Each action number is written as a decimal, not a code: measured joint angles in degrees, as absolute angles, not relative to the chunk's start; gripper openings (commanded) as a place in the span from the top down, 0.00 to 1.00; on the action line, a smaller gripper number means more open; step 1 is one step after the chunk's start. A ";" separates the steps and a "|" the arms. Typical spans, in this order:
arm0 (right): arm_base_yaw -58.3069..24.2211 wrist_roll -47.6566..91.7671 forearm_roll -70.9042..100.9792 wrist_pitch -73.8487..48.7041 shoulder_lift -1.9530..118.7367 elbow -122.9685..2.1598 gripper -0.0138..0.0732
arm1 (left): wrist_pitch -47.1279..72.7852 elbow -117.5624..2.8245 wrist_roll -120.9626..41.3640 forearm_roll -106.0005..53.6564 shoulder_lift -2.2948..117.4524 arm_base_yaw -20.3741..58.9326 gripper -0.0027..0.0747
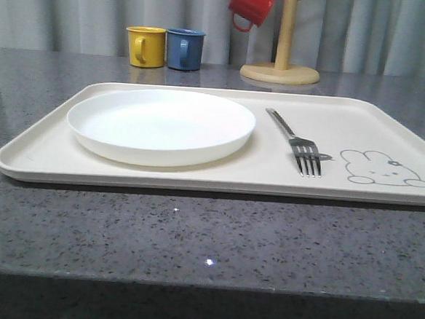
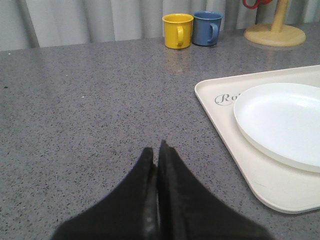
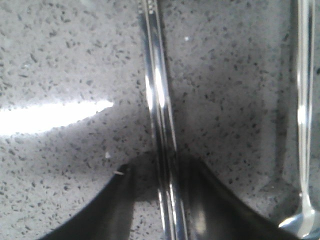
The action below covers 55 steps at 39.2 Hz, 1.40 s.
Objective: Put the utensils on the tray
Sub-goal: 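Grasp the steel chopsticks with the right gripper and carry to tray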
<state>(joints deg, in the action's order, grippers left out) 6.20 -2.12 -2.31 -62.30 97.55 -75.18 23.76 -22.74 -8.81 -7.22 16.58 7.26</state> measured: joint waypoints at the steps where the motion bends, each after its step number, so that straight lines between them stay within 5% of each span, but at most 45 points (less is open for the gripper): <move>1: 6.20 -2.12 -2.31 -62.22 97.55 -75.18 0.66 | 23.76 -22.74 -8.81 -7.22 16.58 7.26 0.99; 11: 6.20 -2.12 -2.65 -62.79 98.05 -75.65 0.85 | 23.76 -22.74 -8.81 -7.22 16.58 7.26 0.99; 24: 4.93 -2.12 -2.24 -68.89 93.41 -81.14 0.86 | 23.76 -22.74 -8.81 -7.22 16.58 7.26 0.99; 55: -18.80 -15.40 4.97 -69.19 99.39 -85.69 0.86 | 23.76 -22.74 -8.81 -7.22 16.58 7.26 0.99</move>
<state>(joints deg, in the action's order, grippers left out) -18.80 -15.40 4.97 -69.19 99.39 -85.69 23.76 -22.74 -8.81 -7.22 16.58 7.26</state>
